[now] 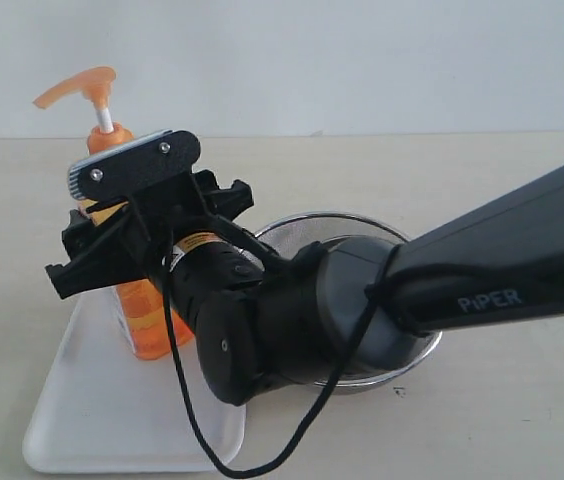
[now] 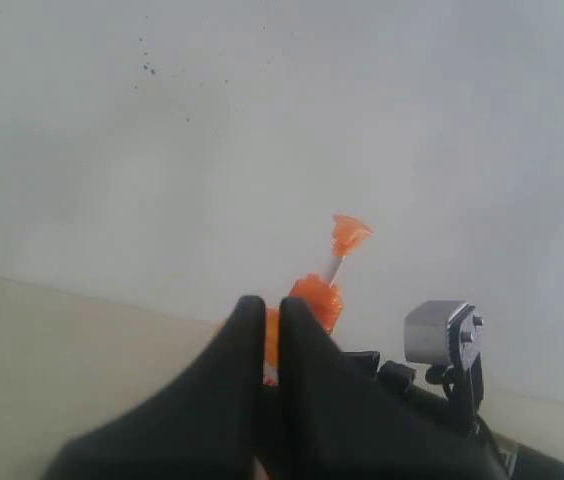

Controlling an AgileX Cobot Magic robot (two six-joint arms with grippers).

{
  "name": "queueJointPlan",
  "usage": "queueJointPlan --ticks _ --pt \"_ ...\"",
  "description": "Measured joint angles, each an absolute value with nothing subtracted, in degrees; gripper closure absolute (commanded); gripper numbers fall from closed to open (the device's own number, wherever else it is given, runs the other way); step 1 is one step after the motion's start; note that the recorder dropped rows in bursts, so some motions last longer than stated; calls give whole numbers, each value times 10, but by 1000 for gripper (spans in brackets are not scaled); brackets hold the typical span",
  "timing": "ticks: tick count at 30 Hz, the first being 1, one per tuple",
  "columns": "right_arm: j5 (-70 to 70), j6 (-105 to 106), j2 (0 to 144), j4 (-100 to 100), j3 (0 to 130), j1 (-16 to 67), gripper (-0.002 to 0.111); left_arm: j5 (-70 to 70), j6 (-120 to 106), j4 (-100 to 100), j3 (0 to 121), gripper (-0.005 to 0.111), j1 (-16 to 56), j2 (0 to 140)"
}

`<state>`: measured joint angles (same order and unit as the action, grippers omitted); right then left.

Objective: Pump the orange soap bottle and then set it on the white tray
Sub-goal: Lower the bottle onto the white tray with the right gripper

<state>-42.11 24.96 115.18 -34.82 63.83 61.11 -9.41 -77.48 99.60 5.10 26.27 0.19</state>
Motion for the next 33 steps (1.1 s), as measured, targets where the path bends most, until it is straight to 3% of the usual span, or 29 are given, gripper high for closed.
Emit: queueJointPlan --ticks 5,22,33 --pt "-388 262 1138 -373 638 611 4 -94 -775 996 51 102 263 2" --pt "-292 300 1103 -413 638 611 3 -94 -775 996 51 102 263 2" --pt "-161 398 1039 -496 638 611 3 -94 -775 996 51 102 263 2"
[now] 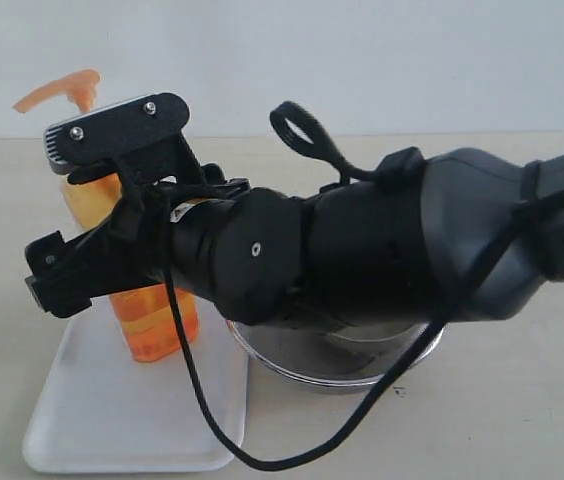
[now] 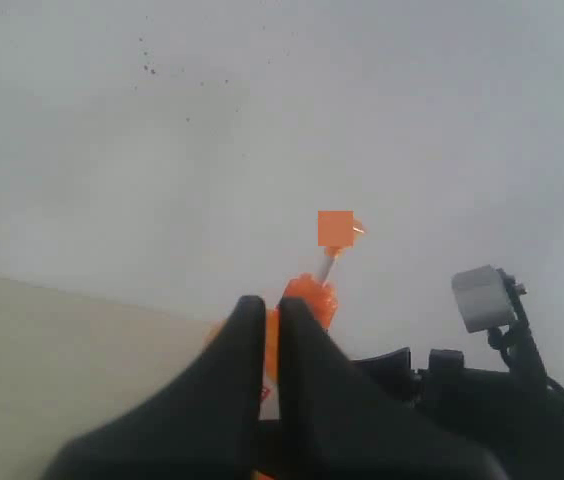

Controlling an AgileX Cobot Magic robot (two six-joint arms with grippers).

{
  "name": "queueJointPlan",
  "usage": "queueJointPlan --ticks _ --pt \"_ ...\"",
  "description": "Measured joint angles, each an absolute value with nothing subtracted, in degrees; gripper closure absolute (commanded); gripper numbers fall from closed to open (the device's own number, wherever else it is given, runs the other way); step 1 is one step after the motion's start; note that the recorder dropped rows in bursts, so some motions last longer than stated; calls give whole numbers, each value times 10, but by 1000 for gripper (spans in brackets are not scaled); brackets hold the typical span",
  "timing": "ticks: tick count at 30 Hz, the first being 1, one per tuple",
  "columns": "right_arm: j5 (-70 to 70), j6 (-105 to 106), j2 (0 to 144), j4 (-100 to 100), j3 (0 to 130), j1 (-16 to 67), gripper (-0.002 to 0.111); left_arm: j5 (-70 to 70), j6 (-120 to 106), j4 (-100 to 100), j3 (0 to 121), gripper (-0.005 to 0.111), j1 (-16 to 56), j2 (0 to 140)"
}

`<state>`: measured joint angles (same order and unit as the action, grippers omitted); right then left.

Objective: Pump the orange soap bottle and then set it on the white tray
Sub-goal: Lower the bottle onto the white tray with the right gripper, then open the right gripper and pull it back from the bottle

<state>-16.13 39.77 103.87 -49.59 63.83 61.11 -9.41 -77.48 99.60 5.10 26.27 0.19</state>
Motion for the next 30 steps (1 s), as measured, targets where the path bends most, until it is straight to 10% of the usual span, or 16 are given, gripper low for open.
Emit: queueJointPlan --ticks 24,30 --pt "-139 742 996 -783 617 611 4 -94 -775 996 51 102 263 2" --pt "-136 743 957 -790 569 611 44 -94 -775 996 50 102 263 2"
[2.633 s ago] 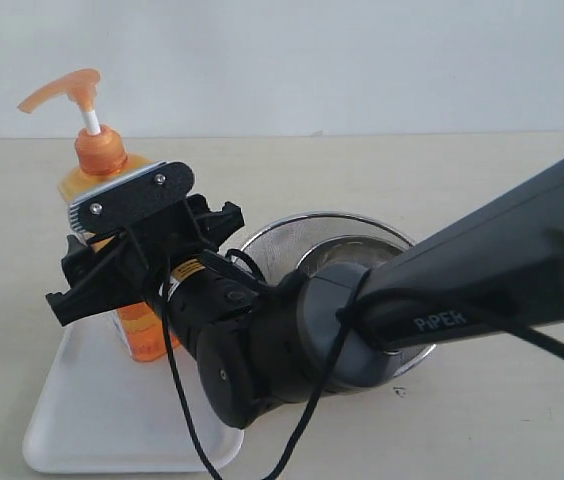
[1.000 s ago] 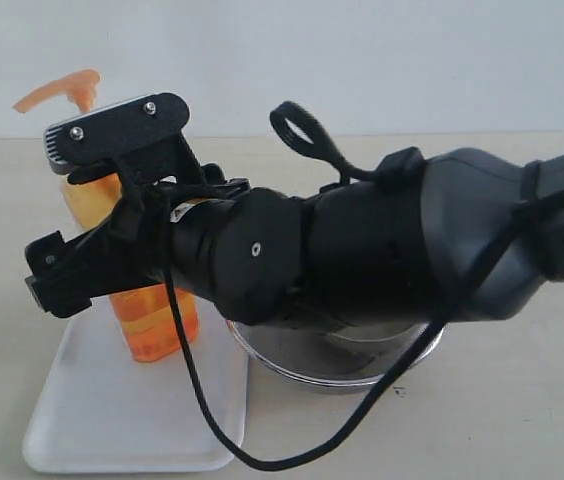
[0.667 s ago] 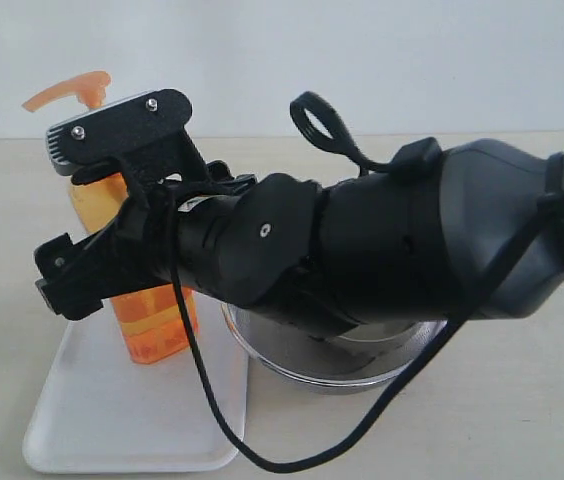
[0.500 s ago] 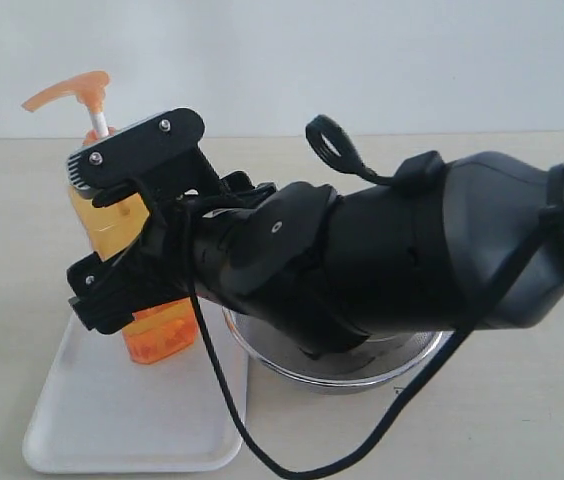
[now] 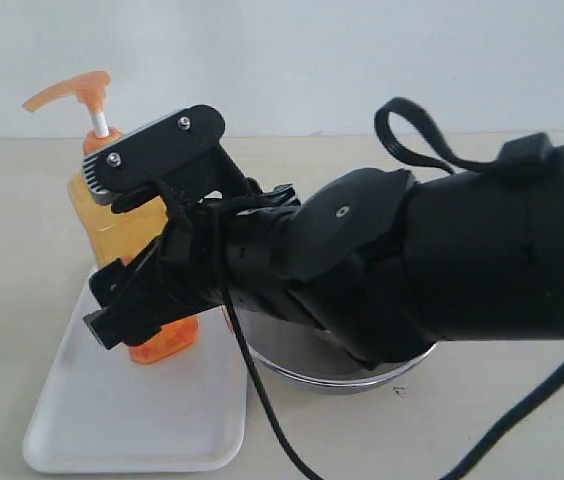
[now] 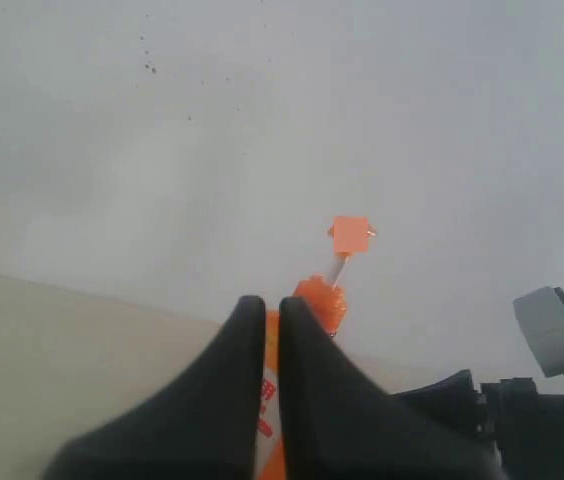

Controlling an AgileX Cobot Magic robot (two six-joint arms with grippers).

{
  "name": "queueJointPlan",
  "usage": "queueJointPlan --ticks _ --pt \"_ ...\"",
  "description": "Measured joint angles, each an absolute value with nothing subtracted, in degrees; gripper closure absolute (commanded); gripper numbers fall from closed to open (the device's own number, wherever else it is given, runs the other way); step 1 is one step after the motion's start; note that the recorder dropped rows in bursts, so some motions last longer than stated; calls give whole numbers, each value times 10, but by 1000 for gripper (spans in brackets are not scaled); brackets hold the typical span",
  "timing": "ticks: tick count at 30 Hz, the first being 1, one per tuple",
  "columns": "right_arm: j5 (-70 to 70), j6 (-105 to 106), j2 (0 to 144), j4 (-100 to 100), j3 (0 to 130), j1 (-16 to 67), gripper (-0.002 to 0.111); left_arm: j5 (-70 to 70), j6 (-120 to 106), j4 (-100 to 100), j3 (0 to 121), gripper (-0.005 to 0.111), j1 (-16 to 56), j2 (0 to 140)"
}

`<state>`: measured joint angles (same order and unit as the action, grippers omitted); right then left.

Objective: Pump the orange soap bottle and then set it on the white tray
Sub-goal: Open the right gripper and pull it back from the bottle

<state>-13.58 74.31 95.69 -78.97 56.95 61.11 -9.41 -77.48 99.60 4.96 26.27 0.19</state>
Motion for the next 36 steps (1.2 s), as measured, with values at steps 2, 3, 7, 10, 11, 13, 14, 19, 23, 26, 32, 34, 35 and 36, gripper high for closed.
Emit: queueJointPlan --ticks 2,3,7,10,11,13,14,19,23,26,32,34,35,36 --pt "-133 742 938 -794 559 611 51 -94 -775 996 50 102 263 2" --pt "-130 741 930 -796 552 611 52 -94 -775 996 50 102 263 2" --pt "-107 733 892 -813 526 611 52 -95 -775 996 50 102 263 2" --pt "-100 725 866 -819 505 611 52 -91 -775 996 50 102 263 2" --pt "-99 722 856 -822 498 611 52 -89 -775 996 50 102 263 2" --pt "-99 720 838 -830 484 611 52 -86 -775 996 50 102 263 2" --pt "-99 719 829 -833 478 611 52 -85 -775 996 50 102 263 2" --pt "-99 719 784 -840 458 611 65 -79 -775 996 50 102 263 2" --pt "-98 720 765 -842 451 611 92 -76 -775 996 50 102 263 2" --pt "-96 722 764 -842 449 611 108 -76 -775 996 50 102 263 2" --pt "-110 729 764 -843 449 611 108 -76 -766 996 50 102 263 2" --pt "-121 742 764 -843 447 611 108 -76 -761 996 50 102 263 2" --pt "-130 752 764 -843 443 611 108 -76 -759 996 50 102 263 2" --pt "-139 763 764 -843 438 611 108 -76 -759 996 50 102 263 2"
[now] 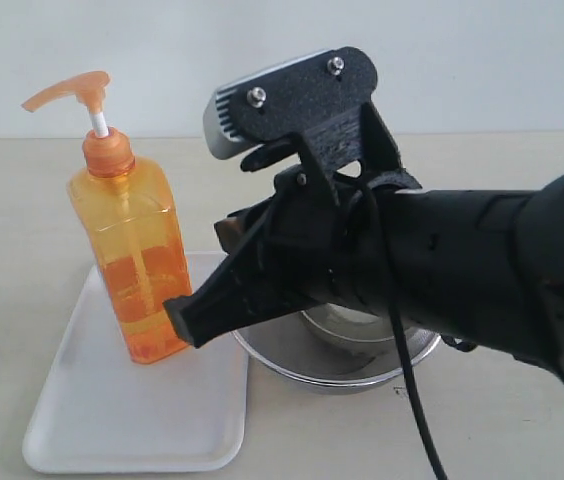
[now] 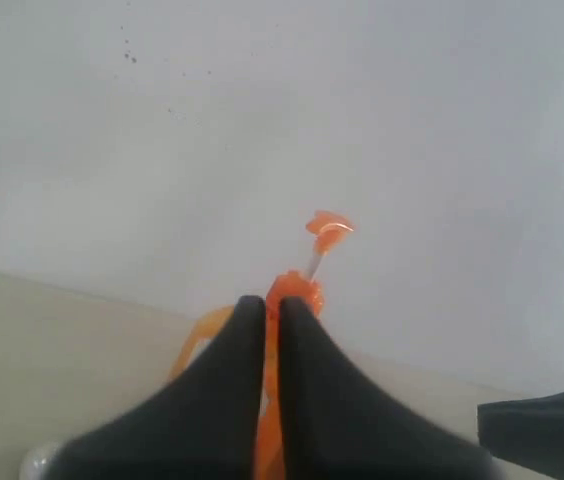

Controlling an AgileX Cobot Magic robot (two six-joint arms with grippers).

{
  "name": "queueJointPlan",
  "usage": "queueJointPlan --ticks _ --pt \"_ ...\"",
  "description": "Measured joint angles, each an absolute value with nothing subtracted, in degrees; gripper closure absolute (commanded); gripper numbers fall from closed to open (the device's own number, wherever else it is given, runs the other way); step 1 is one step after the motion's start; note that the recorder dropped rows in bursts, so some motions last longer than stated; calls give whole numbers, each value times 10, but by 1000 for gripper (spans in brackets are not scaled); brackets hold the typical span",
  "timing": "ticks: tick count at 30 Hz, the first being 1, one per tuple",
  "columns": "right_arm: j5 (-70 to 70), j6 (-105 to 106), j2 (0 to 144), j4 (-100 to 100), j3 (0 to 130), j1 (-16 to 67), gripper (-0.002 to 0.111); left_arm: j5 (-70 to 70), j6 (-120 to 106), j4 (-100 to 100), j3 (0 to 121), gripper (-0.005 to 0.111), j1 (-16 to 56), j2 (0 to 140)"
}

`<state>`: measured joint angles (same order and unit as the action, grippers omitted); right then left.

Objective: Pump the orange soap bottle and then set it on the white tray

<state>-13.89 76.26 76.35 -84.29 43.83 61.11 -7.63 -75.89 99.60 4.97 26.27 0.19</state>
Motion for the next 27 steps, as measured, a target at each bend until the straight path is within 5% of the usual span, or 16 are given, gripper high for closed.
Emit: queueJointPlan --ticks 11,27 --pt "-155 791 764 -843 416 576 108 -99 -746 996 60 102 263 130" --pt "-109 794 764 -826 445 539 108 -108 -759 992 226 102 263 444"
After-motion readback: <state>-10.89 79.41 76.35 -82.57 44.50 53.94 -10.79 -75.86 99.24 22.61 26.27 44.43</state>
